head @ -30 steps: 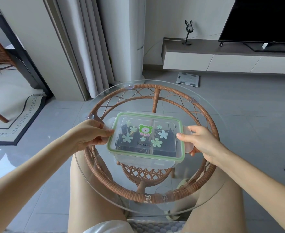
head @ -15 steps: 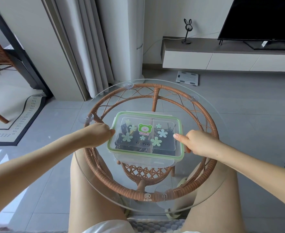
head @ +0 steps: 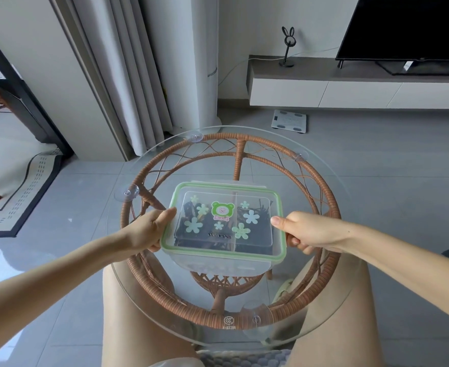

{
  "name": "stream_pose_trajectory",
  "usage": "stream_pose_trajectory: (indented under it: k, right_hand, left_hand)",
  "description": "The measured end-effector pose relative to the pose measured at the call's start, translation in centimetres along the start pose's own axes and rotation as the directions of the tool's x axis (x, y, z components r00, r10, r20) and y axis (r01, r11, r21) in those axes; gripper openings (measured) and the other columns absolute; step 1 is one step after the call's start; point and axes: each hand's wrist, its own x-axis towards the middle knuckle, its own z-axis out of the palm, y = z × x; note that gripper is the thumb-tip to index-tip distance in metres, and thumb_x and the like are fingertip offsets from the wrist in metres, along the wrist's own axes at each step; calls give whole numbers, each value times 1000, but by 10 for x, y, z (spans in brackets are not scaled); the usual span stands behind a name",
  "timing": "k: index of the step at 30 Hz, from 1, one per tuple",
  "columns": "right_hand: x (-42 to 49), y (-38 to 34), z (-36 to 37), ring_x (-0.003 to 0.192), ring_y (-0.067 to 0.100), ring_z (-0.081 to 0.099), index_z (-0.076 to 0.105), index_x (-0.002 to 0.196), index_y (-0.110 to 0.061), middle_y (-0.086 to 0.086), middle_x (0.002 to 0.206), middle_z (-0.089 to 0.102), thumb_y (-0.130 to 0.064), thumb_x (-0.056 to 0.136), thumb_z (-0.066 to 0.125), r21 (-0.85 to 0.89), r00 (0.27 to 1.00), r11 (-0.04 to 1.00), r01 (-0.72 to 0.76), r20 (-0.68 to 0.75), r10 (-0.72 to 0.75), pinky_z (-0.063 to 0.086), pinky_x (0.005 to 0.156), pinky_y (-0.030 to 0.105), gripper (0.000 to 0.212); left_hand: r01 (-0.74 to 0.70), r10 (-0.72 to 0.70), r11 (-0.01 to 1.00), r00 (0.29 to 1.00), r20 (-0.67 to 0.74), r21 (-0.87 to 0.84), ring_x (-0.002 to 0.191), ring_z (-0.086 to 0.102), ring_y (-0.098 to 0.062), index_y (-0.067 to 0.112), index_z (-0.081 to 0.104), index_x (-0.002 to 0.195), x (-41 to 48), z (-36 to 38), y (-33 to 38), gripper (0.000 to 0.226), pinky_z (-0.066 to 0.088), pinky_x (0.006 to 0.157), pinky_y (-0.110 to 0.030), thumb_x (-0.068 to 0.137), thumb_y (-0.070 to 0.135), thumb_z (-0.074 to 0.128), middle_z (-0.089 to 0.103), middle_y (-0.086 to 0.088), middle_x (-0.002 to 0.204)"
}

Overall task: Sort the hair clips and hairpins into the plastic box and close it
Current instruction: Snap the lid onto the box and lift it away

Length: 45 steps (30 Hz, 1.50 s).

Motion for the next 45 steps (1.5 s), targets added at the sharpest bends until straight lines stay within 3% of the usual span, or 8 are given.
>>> stream_pose_trajectory:
  k: [10,14,16,20,24,34,40,45]
  right_hand:
    - [-34,-32,47,29,6,43,68,66,-8,-4,37,54,-55,93,27,-124,985,992,-28,165,48,36,38,17,68]
    - [-21,-55,16,39,12,44,50,56,-13,-3,45,47,-59,90,32,-556,831,829,-56,-486,-271,35,45,23,59]
    - [-13,-52,5,42,13,36,39,55,-14,-2,49,39,-60,89,31,-671,735,723,-167,-573,-362,21,43,23,58]
    - [7,-23,23,40,14,37,39,48,-13,1,45,40,-54,94,17,-720,813,688,-90,-453,-367,21,41,24,66]
    - [12,-12,31,41,14,39,39,45,-12,2,43,39,-47,97,14,-648,802,761,-1,-455,-387,21,42,25,67]
    - [16,1,38,38,8,25,21,48,-19,-8,42,20,-49,95,28,-104,890,964,246,-371,-267,27,52,28,56]
    - [13,-3,38,42,14,31,24,46,-17,-3,42,25,-49,95,24,-95,883,963,253,-384,-270,30,53,30,59]
    - [1,-3,53,51,10,55,43,56,-22,-8,51,45,-70,78,42,-64,911,979,192,-360,-202,41,48,24,54]
  left_hand:
    - [-75,269,696,949,-162,714,85,62,-31,6,54,101,68,-20,68,57,53,79,-44,92,55,27,63,-14,93]
    - [21,483,611,781,-395,791,94,60,-35,5,52,116,72,-3,101,60,47,73,-39,88,57,39,63,-17,106]
    - [41,497,631,746,-444,775,66,59,-29,8,61,94,55,5,95,54,38,49,-29,90,55,37,66,-12,81]
    - [153,345,521,862,-371,840,36,37,-13,14,39,43,9,19,54,69,27,38,-18,88,64,23,38,3,42]
    - [32,176,740,955,-240,672,44,47,-18,11,40,46,-5,34,39,70,52,56,-32,93,56,13,40,-2,46]
    - [-74,125,976,960,-251,204,58,47,-21,5,47,59,12,35,30,56,45,61,-34,98,41,26,48,-11,62]
    - [-40,6,994,949,-314,-100,80,68,-38,-9,66,85,3,44,31,65,56,76,-46,96,46,33,71,-25,90]
    - [144,-122,989,920,-374,33,72,62,-29,-6,65,89,-3,45,38,70,54,74,-40,92,56,31,70,-24,94]
